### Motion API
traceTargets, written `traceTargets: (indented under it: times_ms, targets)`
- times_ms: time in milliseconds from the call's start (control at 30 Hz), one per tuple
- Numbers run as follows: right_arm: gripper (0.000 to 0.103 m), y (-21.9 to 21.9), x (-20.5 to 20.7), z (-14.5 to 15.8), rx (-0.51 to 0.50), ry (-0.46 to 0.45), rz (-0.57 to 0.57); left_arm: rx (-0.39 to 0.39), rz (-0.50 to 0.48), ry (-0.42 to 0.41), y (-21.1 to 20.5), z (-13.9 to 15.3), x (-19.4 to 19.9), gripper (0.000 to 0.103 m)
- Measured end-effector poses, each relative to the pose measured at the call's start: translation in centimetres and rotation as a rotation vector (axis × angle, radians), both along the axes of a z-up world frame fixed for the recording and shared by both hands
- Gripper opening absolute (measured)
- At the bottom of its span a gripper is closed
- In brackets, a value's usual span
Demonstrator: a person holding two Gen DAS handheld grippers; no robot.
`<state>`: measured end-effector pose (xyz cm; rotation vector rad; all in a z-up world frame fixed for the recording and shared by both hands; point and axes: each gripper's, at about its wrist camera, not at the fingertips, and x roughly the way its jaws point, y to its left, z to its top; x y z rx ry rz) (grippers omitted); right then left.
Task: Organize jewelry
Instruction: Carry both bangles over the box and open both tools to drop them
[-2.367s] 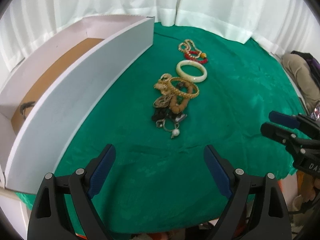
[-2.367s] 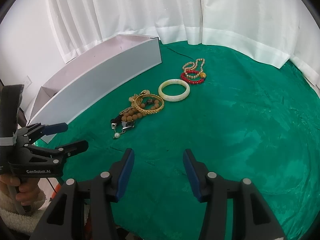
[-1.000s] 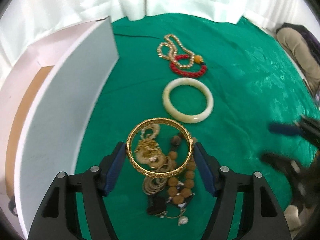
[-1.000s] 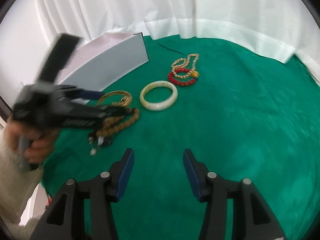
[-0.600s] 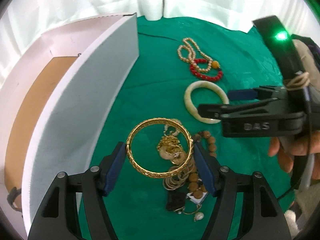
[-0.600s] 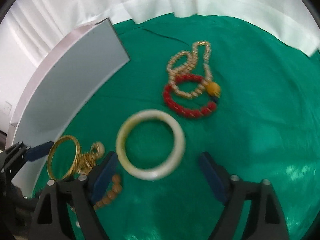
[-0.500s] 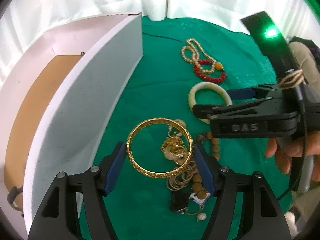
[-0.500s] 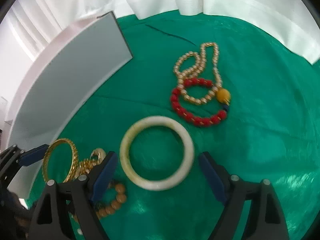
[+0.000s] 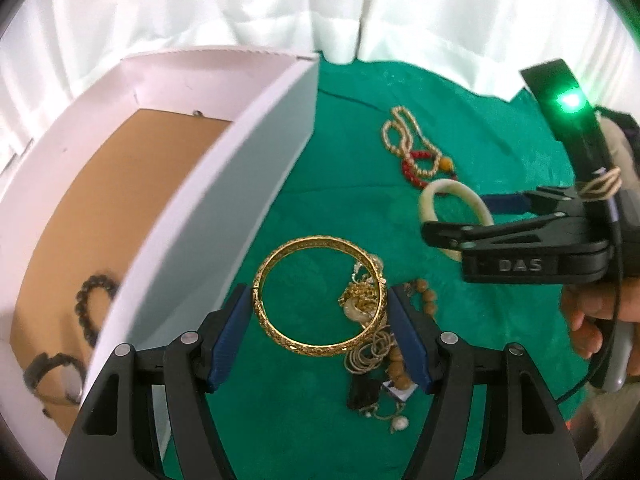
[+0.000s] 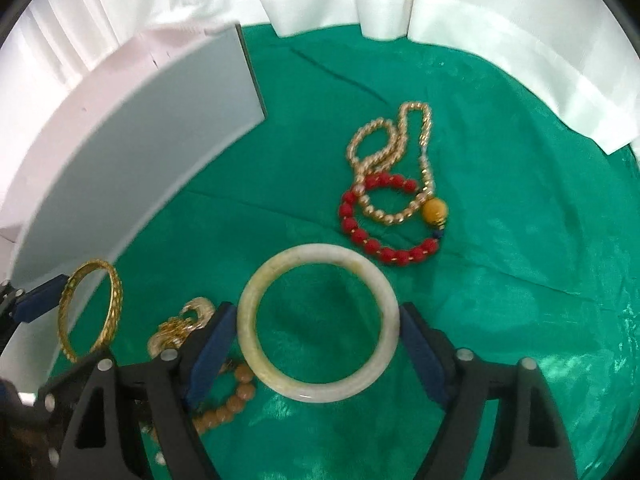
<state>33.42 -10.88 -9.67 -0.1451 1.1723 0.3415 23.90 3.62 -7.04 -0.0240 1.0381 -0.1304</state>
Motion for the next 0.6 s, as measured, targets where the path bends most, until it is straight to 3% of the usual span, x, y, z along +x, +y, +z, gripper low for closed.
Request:
traceTargets:
  times_ms: [200,367,500,600]
  targets:
    - [0.083,2.7,-1.2,5.3,0.059,-0.058,0.088,-0.108,0.080,-0.045,3.4,5.5,-2.3,0.070]
    - [0.083,7.3,-2.3,10.8,0.145,-0.128,0.201,-0.136,0.185,-0.104,9.2,10.9,-3.8,0.070]
    - [0.083,12.3,-2.0,13.2,0.230,-0.158,0.294,-0.089,0.278,-0.123,14.1,12.2,-2.7,0.070]
    - [0.083,16.8,-0.9,12.2,0.280,-0.143,0.357,-0.078,0.344,-0.102,17.8,10.6,-1.1,0.070]
